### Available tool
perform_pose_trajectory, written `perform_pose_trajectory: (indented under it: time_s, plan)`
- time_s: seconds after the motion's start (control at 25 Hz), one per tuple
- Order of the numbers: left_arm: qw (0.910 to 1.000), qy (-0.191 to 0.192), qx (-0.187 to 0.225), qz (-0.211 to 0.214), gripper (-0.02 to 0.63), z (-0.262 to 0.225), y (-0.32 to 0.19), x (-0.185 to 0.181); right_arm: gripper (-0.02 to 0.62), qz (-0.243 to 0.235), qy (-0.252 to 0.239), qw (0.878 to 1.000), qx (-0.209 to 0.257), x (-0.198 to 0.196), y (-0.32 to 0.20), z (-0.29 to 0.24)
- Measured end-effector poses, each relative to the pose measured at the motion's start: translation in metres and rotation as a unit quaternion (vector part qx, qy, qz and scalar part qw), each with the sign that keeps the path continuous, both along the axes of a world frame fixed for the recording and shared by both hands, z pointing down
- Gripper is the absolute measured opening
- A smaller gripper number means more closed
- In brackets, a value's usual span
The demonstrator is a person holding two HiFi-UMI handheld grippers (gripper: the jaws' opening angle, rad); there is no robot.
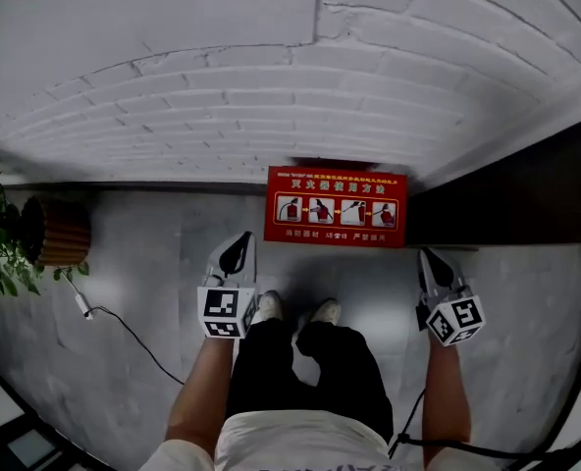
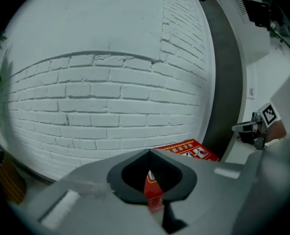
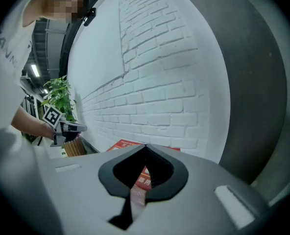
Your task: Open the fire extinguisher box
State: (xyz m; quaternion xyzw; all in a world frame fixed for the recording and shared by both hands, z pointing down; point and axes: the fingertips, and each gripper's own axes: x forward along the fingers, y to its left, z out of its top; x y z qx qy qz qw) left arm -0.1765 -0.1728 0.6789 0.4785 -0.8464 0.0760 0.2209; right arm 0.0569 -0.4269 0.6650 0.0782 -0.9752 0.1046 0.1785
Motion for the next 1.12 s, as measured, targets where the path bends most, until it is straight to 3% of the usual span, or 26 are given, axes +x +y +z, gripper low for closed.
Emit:
perform_pose_trajectory:
  time_s: [0.52, 0.96, 1.04, 1.12]
  plan:
    - [0.9978, 0.022, -0.062, 0.0, 0.003, 0.158, 0.021, 0.02, 0.005, 0.003, 0.06, 0.998, -0.001, 0.022, -0.009, 0.16]
    - [0.9965, 0.021, -0.08, 0.011, 0.006, 0.206, 0.008, 0.025, 0.005, -0.01, 0.067, 0.998, 0.005, 0.02, -0.02, 0.185]
    - [0.9967, 0.02, -0.077, 0.018, 0.056, 0.206, 0.004, 0.023, 0.024, -0.012, 0.067, 0.998, 0.002, 0.022, -0.019, 0.187]
    - [0.9969, 0.02, -0.075, 0.014, 0.057, 0.204, 0.004, 0.019, 0.048, -0.015, 0.071, 0.997, 0.002, 0.021, -0.017, 0.189]
